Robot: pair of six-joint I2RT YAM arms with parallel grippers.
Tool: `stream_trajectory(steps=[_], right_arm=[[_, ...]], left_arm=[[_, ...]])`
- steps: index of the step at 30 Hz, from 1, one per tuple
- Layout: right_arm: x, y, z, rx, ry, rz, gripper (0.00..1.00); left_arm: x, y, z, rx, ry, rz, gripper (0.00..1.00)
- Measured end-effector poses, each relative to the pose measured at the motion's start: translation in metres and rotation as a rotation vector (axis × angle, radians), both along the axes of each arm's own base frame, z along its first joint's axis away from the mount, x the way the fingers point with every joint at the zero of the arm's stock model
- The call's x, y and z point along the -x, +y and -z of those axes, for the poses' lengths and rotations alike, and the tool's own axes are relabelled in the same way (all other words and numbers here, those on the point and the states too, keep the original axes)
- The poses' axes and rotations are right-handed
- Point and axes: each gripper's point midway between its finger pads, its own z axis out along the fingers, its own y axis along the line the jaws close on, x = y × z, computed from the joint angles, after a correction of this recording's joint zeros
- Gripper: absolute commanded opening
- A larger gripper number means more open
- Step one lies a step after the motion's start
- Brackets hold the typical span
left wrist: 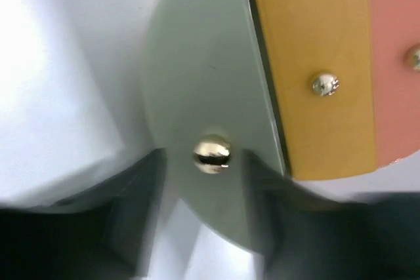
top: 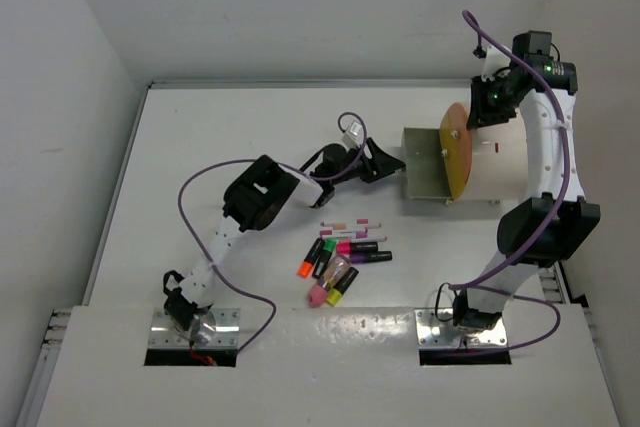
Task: Sort the stationery into containers
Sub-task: Open the drawer in the storage box, then pick up the pen from the center of the board.
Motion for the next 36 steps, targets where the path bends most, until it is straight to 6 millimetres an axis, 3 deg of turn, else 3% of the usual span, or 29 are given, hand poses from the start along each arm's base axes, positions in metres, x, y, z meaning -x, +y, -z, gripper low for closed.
stream_trajectory(steps=[1, 2, 3, 6, 11, 12, 13, 16, 18, 24, 28, 33, 36], right_arm=[[0.000, 0.000, 0.000, 0.000, 0.000, 0.000, 0.22], [0.000, 0.000, 0.000, 0.000, 0.000, 0.000, 0.22], [0.000, 0.000, 0.000, 0.000, 0.000, 0.000, 0.22], [0.000, 0.000, 0.000, 0.000, 0.000, 0.000, 0.23], [0.000, 0.000, 0.000, 0.000, 0.000, 0.002, 0.29], [0.000, 0.000, 0.000, 0.001, -0.001, 0.002, 0.32], [0.000, -0.001, 0.000, 0.003, -0.001, 0.004, 0.45], [-0.001, -0.002, -0.002, 0.010, -0.007, 0.009, 0.65], [-0.001, -0.003, -0.003, 0.014, -0.008, 0.010, 0.69], [0.004, -0.004, -0.006, 0.019, 0.006, 0.021, 0.71], [0.006, -0.003, -0.015, 0.022, -0.010, 0.015, 0.71], [0.020, 0.011, -0.043, 0.020, -0.099, -0.091, 0.68], [0.044, 0.033, -0.069, 0.034, -0.192, -0.219, 0.66]], left_arm=[[0.000, 0.000, 0.002, -0.002, 0.007, -0.001, 0.79], [0.001, 0.001, 0.004, -0.005, 0.017, -0.002, 0.92], [0.002, 0.001, 0.001, 0.009, 0.016, -0.003, 0.98], [0.000, 0.004, -0.006, 0.009, 0.004, -0.013, 1.00], [0.006, 0.023, -0.002, -0.033, 0.029, -0.035, 1.00], [0.006, 0.030, -0.003, -0.044, 0.030, -0.042, 1.00], [0.007, 0.037, -0.004, -0.058, 0.032, -0.049, 1.00], [0.002, 0.057, -0.015, -0.115, 0.009, -0.056, 1.00], [-0.002, 0.069, -0.028, -0.165, -0.021, -0.052, 1.00], [-0.014, 0.113, -0.067, -0.402, -0.173, -0.052, 1.00], [-0.007, 0.148, -0.077, -0.611, -0.265, -0.026, 1.00], [0.011, 0.198, -0.093, -0.790, -0.345, 0.019, 0.99], [0.026, 0.238, -0.105, -0.817, -0.355, 0.033, 0.90]])
